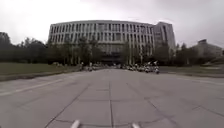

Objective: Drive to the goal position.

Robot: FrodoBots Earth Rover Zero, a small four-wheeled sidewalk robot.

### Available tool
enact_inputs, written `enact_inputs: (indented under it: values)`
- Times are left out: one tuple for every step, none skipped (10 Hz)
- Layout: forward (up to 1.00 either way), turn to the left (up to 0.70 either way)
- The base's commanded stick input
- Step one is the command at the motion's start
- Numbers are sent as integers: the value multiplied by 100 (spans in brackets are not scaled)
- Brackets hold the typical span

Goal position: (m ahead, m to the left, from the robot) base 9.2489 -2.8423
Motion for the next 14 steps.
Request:
enact_inputs:
  values:
    - [0,0]
    - [0,0]
    - [0,0]
    - [0,0]
    - [0,0]
    - [0,0]
    - [0,0]
    - [0,0]
    - [17,0]
    - [51,0]
    - [62,0]
    - [70,0]
    - [70,0]
    - [70,0]
